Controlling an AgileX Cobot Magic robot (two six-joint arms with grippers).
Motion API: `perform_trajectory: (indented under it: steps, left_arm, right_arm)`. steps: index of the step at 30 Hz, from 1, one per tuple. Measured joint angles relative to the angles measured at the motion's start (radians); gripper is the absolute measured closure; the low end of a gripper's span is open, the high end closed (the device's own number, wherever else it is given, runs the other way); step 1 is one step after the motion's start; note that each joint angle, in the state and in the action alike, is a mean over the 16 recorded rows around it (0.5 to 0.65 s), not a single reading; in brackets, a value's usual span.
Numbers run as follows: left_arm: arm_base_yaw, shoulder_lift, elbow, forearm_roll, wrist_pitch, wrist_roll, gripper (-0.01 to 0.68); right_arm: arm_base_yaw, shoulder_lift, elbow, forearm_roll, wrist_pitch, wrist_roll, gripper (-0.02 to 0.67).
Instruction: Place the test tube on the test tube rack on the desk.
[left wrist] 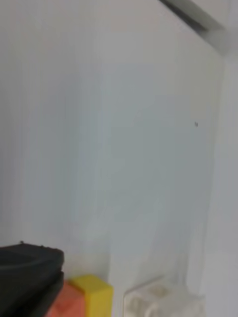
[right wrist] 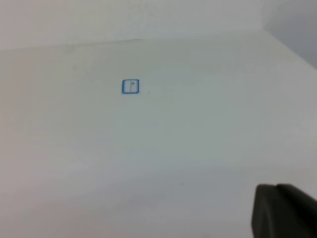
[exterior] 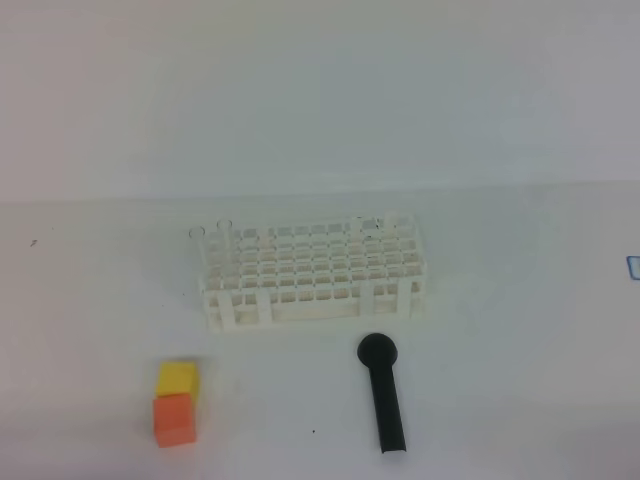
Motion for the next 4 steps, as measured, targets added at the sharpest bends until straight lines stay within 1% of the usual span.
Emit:
perform_trajectory:
  steps: [4]
  left_arm:
    - [-0.030,0.000,0.000,0.000,0.000,0.000,0.674]
  right_arm:
    - [0.000,0.000,0.000,0.000,0.000,0.000,0.650]
